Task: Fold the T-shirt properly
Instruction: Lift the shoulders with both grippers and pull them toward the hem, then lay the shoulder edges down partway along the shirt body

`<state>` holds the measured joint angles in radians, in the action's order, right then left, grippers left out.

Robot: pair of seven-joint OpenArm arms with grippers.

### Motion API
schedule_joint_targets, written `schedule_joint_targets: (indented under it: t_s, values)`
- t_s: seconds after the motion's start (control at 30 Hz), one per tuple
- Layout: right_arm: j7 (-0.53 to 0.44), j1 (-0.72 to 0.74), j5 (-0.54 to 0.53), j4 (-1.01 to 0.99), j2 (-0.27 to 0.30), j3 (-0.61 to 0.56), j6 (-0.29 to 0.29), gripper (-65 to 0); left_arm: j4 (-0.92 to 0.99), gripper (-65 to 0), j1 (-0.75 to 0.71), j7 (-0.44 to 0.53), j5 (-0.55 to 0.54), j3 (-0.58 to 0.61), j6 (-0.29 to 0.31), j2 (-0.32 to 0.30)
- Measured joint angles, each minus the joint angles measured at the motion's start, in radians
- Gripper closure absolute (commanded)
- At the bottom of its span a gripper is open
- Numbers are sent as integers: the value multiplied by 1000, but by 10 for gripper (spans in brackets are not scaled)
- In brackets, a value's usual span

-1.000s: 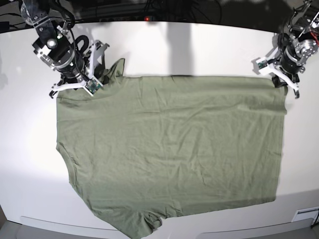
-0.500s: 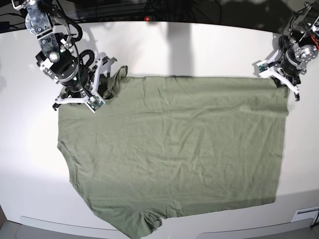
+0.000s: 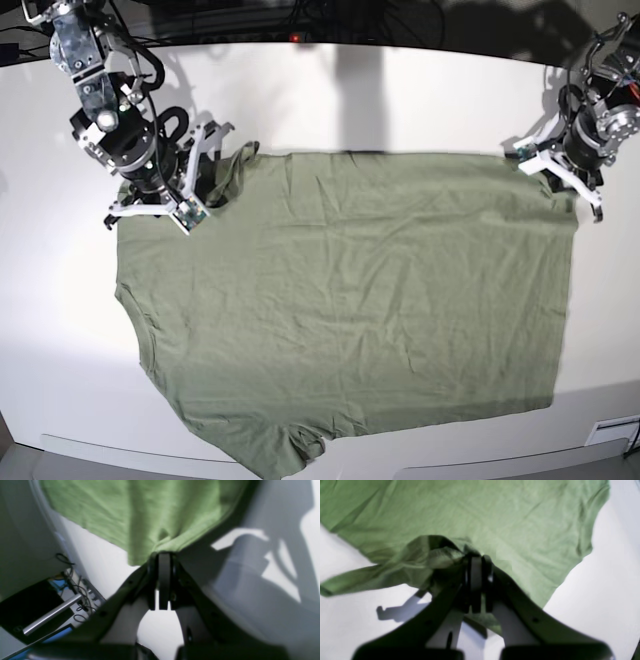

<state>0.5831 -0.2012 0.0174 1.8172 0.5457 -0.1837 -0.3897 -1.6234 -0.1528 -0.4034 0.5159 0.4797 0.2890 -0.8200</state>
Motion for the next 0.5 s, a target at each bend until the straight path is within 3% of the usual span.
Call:
schedule_joint_targets:
  t_s: [0.2, 0.5]
  values:
    - [7, 23, -2, 0, 0, 0, 11, 0, 0, 0, 43, -24, -86, 0, 0, 0]
    - [10, 104, -38, -19, -9, 0, 15, 0, 3, 0, 92, -36, -91, 0, 0, 0]
